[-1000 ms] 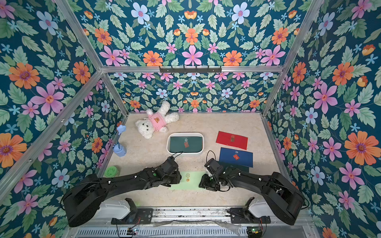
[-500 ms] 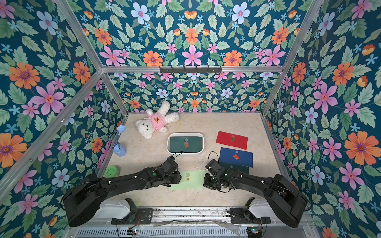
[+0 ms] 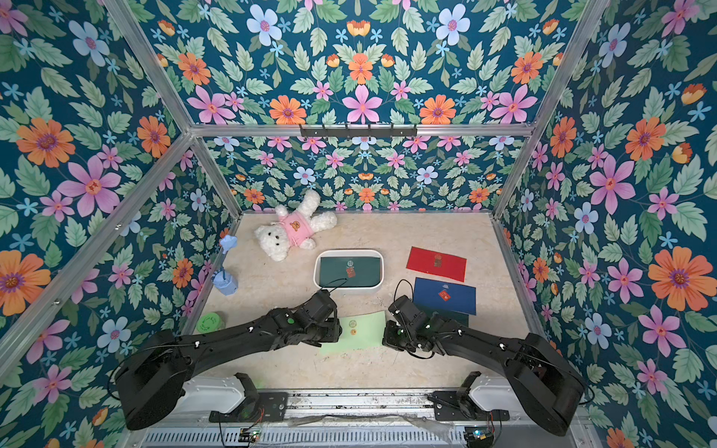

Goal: Put the sealed envelopes into the storage box
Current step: Pick up the envelope from the center of the board.

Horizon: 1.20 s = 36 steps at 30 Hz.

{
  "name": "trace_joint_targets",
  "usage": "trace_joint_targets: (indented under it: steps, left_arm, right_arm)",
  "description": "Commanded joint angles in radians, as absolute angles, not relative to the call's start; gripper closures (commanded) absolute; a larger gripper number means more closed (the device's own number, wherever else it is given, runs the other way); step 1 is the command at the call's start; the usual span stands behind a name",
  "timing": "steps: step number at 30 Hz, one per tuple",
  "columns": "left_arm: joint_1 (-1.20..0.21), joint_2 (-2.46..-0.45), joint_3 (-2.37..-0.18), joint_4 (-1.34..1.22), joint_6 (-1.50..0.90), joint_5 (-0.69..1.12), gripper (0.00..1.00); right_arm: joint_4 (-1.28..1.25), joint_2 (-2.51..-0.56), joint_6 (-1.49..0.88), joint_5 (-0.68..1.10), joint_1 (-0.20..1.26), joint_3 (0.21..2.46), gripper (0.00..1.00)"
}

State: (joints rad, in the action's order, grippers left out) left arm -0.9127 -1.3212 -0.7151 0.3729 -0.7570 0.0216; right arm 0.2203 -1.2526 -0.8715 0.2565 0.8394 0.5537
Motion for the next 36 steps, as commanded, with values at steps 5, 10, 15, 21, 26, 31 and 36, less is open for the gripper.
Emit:
trace_joint_targets:
  steps: [5, 10, 15, 21, 26, 31, 36]
  left_arm:
    - [-0.889, -1.342, -0.967, 0.561, -0.394, 0.069, 0.38]
    - [-0.797, -1.37, -1.066, 0.633, -0.106, 0.199, 0.37]
    - [-0.686, -1.368, -1.085, 0.647, 0.141, 0.397, 0.36]
    - [-0.636, -1.429, -1.11, 0.65, 0.325, 0.478, 0.35]
    - [-0.562, -1.453, -1.112, 0.606, 0.384, 0.541, 0.35]
    - [-0.531, -1.454, -1.089, 0.56, 0.404, 0.59, 0.34]
    - [-0.529, -1.462, -1.05, 0.543, 0.41, 0.646, 0.35]
  right_arm:
    - [0.425, -1.226, -0.611, 0.187, 0.836, 0.68, 1.0]
    - [0.464, -1.175, -0.495, 0.165, 0.835, 0.739, 1.0]
    - [0.474, -1.146, -0.379, 0.177, 0.835, 0.792, 1.0]
    - [0.467, -1.15, -0.221, 0.214, 0.835, 0.856, 1.0]
    - [0.467, -1.16, -0.121, 0.226, 0.834, 0.894, 1.0]
    - [0.438, -1.171, -0.075, 0.254, 0.834, 0.893, 1.0]
    - [0.392, -1.165, -0.063, 0.265, 0.824, 0.885, 1.0]
